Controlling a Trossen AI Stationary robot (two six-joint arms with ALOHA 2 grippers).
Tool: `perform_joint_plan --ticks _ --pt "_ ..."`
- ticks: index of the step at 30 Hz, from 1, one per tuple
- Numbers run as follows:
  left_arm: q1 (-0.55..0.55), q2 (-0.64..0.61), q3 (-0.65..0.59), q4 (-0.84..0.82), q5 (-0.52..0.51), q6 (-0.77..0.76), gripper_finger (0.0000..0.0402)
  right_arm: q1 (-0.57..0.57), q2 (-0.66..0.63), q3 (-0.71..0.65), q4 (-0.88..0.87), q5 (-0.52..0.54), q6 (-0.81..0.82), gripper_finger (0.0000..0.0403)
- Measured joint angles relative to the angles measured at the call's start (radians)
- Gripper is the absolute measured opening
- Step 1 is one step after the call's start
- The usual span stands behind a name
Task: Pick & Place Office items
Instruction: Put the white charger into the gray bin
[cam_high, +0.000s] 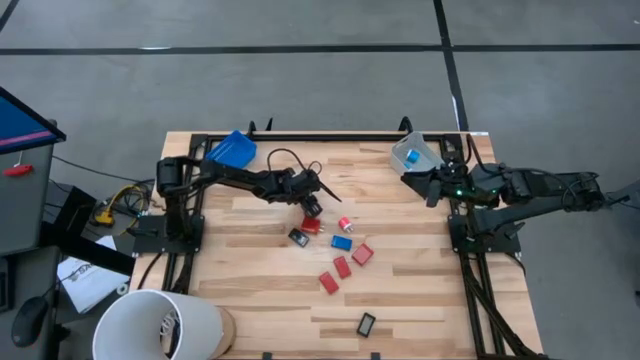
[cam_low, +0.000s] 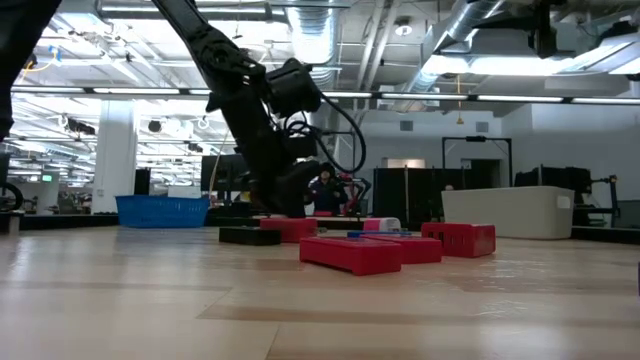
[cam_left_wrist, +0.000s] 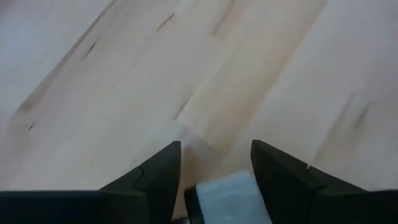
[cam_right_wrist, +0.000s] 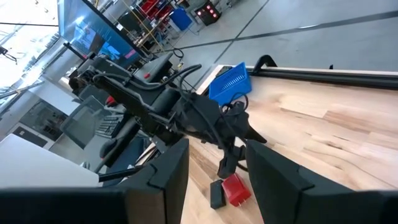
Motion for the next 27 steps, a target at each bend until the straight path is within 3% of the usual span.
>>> perform_joint_plan --ticks 7,11,19,23,27 --pt "-0.004 -0.002 0.0 0.002 0.001 0.005 0.0131 0.0 0.0 0.0 0.0 0.0 0.0 0.0152" --pt "-0.005 -0.021 -0.002 0.03 0.059 0.002 0.0113 0.0 0.0 0.0 0.001 0.0 0.001 0.0152" --pt "-0.005 -0.178 -0.001 0.097 0.146 0.009 0.0038 0.0 0.001 0.0 0.019 0.0 0.001 0.0152" --pt "-0.002 -0.293 0.0 -0.028 0.127 0.018 0.0051 0.001 0.001 0.0 0.026 0.0 0.0 0.0152" --pt "-0.002 -0.384 0.0 -0.212 0.118 0.012 0.0114 0.009 0.001 0.0 0.056 0.0 -0.014 0.0152"
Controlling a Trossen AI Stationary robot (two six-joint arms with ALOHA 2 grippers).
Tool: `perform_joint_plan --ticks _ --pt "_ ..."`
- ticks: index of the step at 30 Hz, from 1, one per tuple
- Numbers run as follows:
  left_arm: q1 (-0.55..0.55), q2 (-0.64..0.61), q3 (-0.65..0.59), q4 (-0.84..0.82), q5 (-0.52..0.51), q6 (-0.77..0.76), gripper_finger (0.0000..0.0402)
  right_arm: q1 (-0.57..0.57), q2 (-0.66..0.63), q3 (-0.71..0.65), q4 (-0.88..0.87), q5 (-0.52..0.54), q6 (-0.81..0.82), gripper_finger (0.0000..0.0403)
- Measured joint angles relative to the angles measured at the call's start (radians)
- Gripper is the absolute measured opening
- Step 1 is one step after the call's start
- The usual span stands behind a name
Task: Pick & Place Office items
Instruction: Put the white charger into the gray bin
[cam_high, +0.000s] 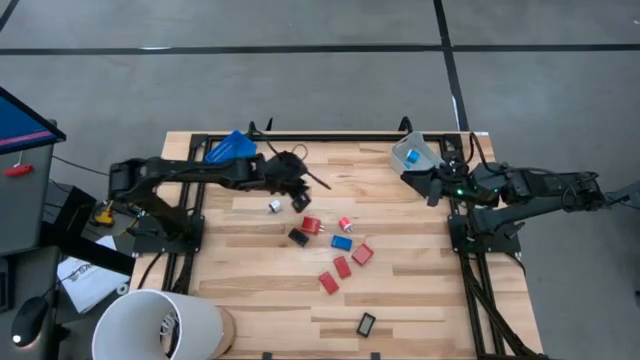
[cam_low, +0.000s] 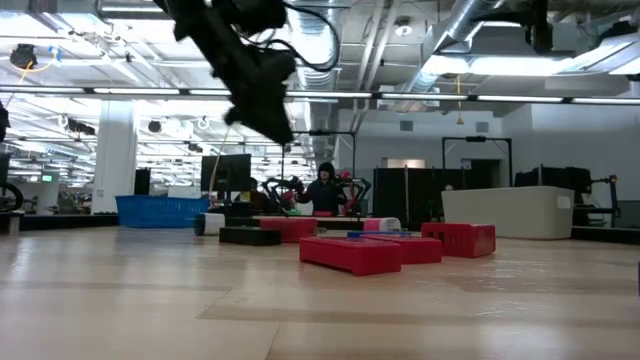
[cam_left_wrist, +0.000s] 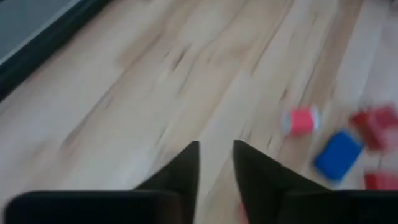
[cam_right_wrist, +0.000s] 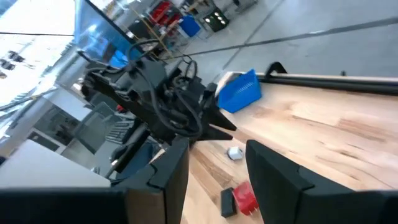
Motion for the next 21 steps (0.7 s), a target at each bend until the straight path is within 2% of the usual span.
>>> perform_joint_plan --ticks 6,11,16,21 --pt "0.002 -0.078 0.0 -0.27 -0.013 -0.083 0.0242 0.031 0.0 0.0 0.073 0.001 -0.045 0.0158" --pt "0.01 -0.074 -0.004 -0.387 -0.013 -0.039 0.0316 0.058 0.0 0.0 0.096 0.028 -0.074 0.016" --pt "0.006 -0.062 -0.105 -0.289 0.033 0.022 0.0338 0.086 0.0 0.0 0.102 0.053 -0.092 0.016" --pt "0.022 -0.062 -0.232 -0.23 0.06 -0.046 0.0313 0.12 0.0 0.0 0.105 0.088 -0.101 0.016"
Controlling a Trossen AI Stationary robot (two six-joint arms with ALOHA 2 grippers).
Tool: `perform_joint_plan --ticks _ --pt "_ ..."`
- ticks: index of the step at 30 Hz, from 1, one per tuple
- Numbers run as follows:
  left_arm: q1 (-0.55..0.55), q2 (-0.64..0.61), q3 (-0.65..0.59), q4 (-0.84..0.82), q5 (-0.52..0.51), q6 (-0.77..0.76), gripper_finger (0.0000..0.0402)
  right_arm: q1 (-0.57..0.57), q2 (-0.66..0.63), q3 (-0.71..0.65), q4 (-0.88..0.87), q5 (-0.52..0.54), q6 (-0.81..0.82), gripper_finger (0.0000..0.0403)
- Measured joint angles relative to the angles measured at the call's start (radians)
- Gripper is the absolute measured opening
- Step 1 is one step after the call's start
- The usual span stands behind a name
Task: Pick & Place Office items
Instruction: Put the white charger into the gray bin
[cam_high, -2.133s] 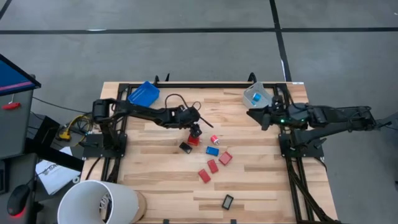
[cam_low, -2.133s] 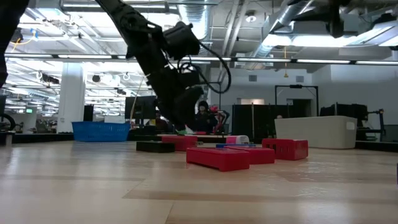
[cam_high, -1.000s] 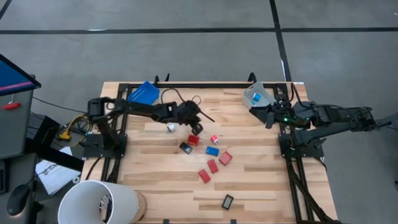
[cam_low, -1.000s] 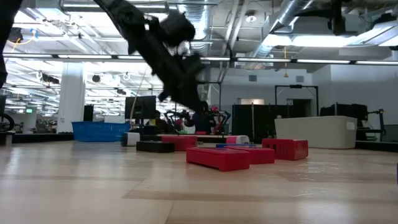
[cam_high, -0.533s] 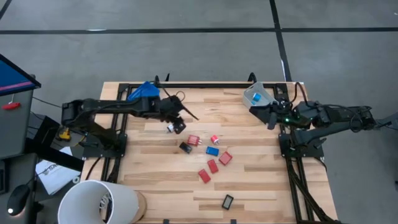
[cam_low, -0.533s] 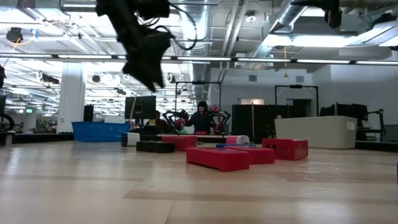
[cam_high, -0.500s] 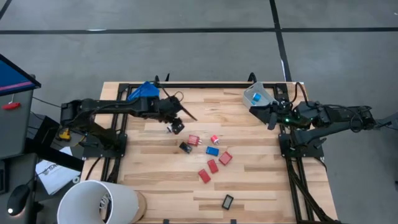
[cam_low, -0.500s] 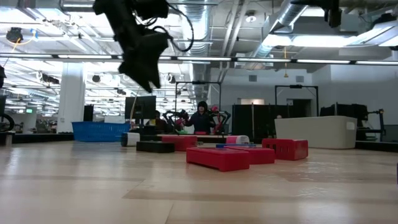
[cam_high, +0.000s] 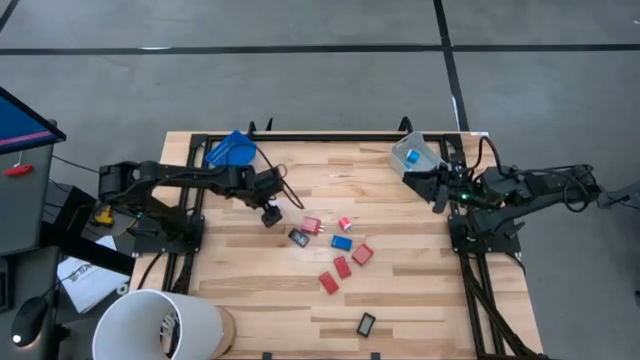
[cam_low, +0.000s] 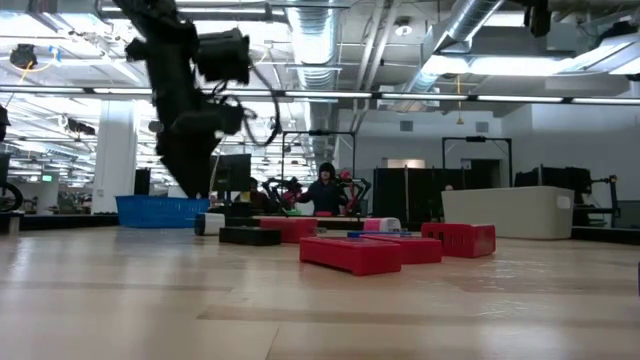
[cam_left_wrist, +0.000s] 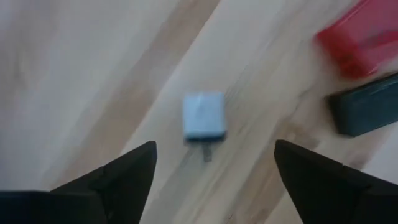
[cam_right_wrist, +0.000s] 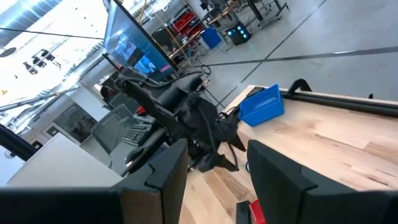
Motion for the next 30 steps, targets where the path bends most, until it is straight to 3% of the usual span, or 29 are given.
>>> perform_joint_plan --ticks 8,30 --pt "0.004 0.0 -0.091 0.216 0.032 0.024 0.026 0.03 0.0 0.0 0.003 0.02 0.001 0.0161" --pt "0.07 0.0 -0.192 0.328 0.035 0.053 0.0243 0.032 0.0 0.0 0.004 0.024 0.011 0.0161"
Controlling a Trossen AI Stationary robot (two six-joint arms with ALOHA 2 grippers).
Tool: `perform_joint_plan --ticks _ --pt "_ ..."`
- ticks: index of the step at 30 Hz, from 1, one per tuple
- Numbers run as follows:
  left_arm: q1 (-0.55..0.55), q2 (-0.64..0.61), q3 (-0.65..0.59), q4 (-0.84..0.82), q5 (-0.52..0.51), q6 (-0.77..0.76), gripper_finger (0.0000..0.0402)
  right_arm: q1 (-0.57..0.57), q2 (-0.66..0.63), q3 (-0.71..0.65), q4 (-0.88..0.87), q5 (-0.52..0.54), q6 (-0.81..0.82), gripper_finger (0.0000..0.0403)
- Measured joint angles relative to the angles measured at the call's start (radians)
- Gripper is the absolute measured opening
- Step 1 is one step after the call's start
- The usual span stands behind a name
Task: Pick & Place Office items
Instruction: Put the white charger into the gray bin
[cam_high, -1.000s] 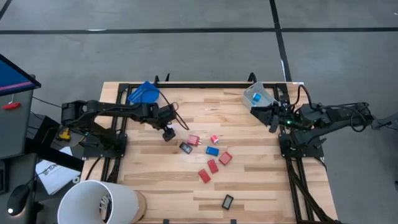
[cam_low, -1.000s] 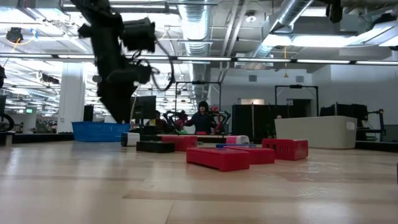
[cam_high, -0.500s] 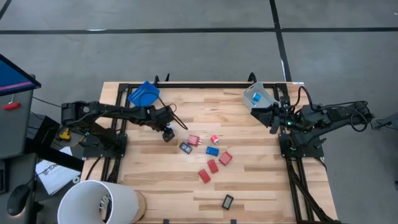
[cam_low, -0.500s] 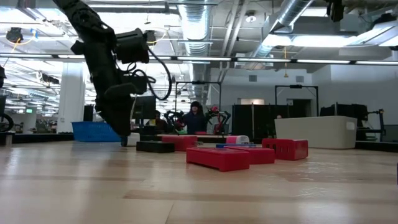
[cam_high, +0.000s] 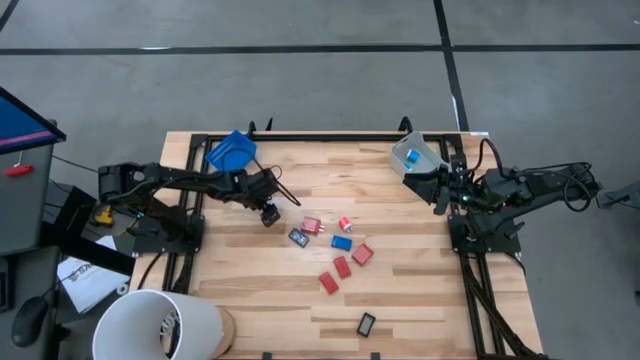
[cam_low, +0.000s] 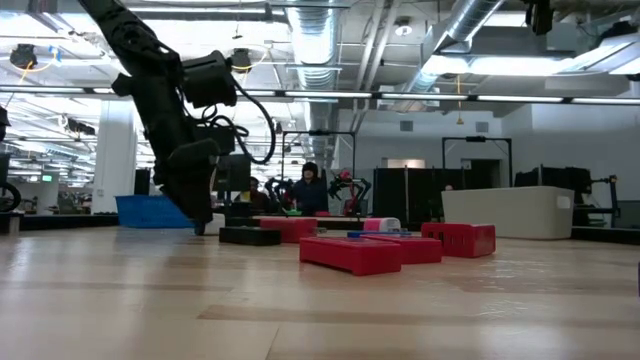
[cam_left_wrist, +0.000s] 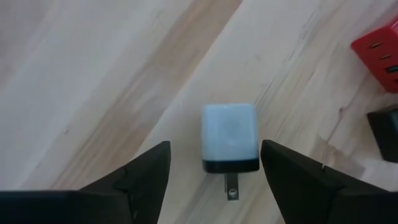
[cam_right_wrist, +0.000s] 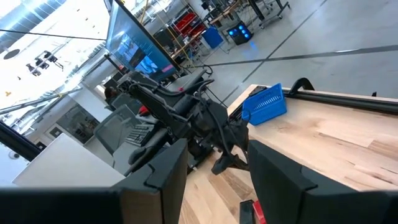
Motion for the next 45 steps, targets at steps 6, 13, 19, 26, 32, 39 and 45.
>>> perform_joint_plan --ticks 6,13,19,26,32,39,45 --pt "0.0 0.019 -0.008 0.023 0.017 -0.006 0.0224 0.0 0.0 0.0 -0.001 0.014 0.0 0.0161" --pt "0.0 0.087 -0.006 0.069 0.035 -0.043 0.0182 0.0 0.0 0.0 -0.001 0.015 0.009 0.0161" --pt "0.0 0.066 -0.008 0.085 0.043 -0.057 0.0128 0.003 0.0 0.0 -0.002 0.015 0.018 0.0161" --pt "-0.009 -0.011 -0.008 0.206 0.276 -0.057 0.0128 0.004 0.004 0.0 -0.008 0.01 -0.008 0.0161" --pt "-0.049 -0.111 -0.008 0.399 0.548 -0.205 0.0128 0.056 0.022 0.0 0.133 -0.092 -0.283 0.0161" --pt "-0.12 -0.195 -0.006 0.674 0.616 -0.449 0.0128 0.149 0.072 0.0 0.31 -0.196 -0.606 0.0161" --pt "-0.192 -0.18 0.089 0.727 0.616 -0.582 0.0128 0.164 0.129 0.025 0.298 -0.196 -0.636 0.0161"
